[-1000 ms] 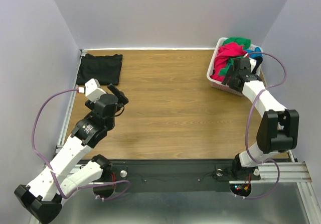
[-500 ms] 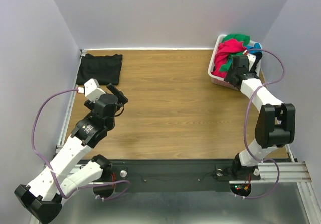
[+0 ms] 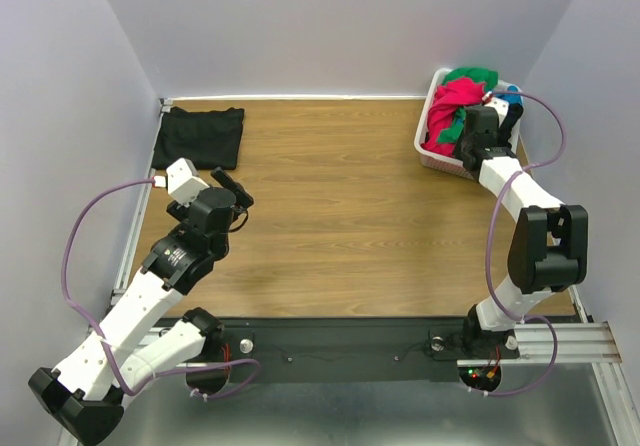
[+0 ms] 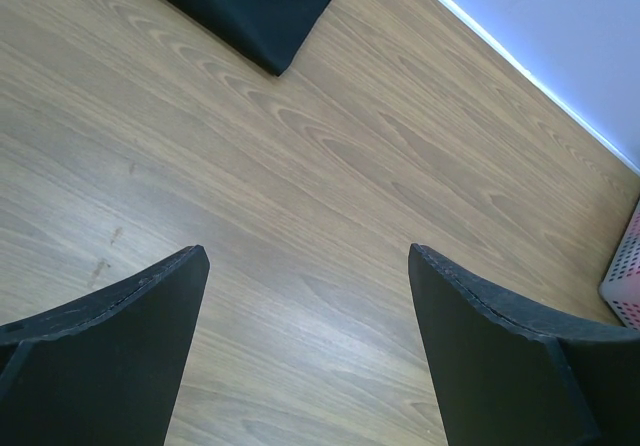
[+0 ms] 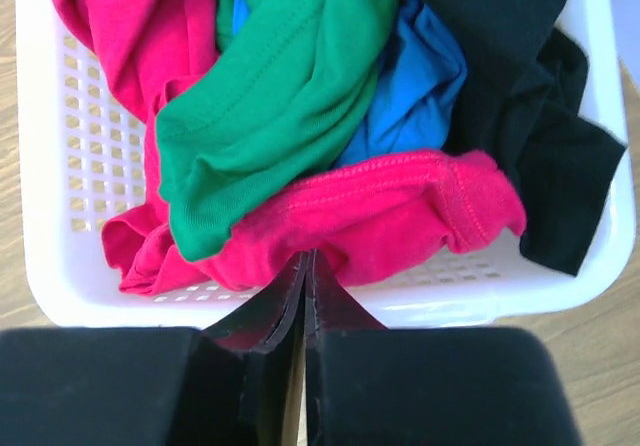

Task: Fold and stack the t-shirts
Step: Grab the tshirt from the pile

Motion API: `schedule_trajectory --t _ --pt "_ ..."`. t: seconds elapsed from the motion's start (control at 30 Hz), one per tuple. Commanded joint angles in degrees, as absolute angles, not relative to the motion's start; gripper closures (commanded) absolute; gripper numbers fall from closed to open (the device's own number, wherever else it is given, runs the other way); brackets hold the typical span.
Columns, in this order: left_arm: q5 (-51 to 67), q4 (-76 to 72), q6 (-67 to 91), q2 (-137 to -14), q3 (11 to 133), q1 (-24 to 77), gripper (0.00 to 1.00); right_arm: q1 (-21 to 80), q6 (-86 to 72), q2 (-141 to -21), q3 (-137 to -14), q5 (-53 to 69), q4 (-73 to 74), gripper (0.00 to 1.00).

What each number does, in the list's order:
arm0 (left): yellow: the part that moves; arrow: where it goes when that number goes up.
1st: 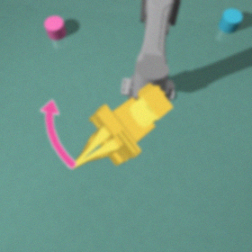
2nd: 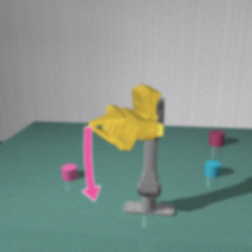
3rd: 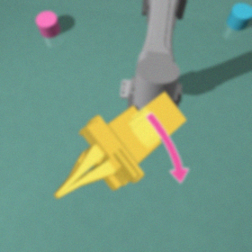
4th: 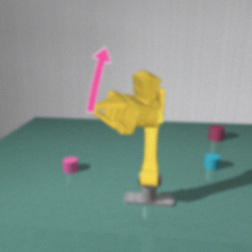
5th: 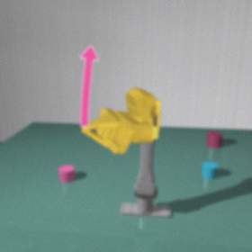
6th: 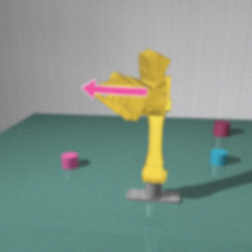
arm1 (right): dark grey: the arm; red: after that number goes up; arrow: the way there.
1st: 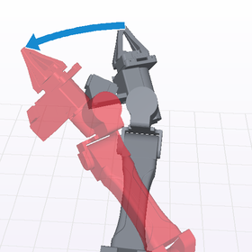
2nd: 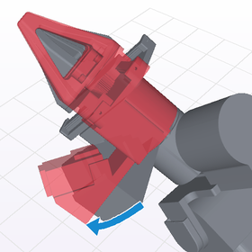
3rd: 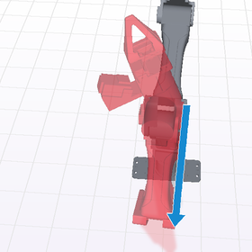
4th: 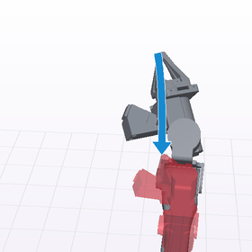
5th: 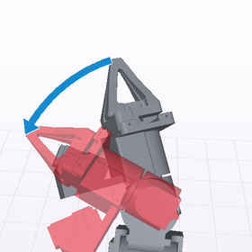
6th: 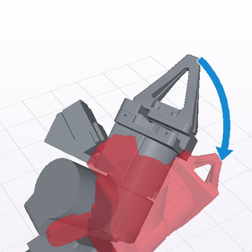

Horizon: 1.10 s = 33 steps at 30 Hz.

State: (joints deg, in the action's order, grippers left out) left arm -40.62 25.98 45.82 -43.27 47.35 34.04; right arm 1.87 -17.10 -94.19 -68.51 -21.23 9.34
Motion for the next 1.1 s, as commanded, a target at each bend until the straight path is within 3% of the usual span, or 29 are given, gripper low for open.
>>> schedule_trajectory --t 0.0,0.1,0.47,0.5,0.57,0.6,0.73,1.07 --pt "-43.33 26.01 46.76 -42.89 47.72 34.1 0.07 1.67 -15.82 -92.63 -68.2 -23.55 5.01 0.88" --pt "-43.59 26.1 46.76 -42.98 47.9 34.1 0.07 0.27 -15.99 -94.39 -68.64 -20.66 4.92 0.75" --pt "-44.3 26.54 47.11 -43.15 48.08 34.1 0.07 -1.41 -16.61 -99.84 -70.05 -17.23 4.05 0.65" --pt "-44.3 26.54 47.11 -43.24 48.08 34.1 0.08 -1.67 -16.61 -100.02 -69.87 -16.79 3.35 0.67" --pt "-44.3 26.63 47.11 -43.33 48.08 34.1 0.1 -2.11 -16.61 -100.54 -69.35 -14.87 2.2 0.8" --pt "-44.38 26.63 47.11 -43.33 48.16 34.1 0.1 -2.63 -16.7 -100.72 -69.26 -13.98 1.68 1.0" --pt "-44.65 27.25 47.37 -43.24 48.43 34.1 0.11 -3.08 -16.61 -98.89 -68.73 -10.64 0.53 1.0" --pt "-44.56 27.33 47.9 -41.66 48.52 34.1 0.11 -3.08 -16.08 -76.66 -67.76 -14.41 -6.59 1.0"
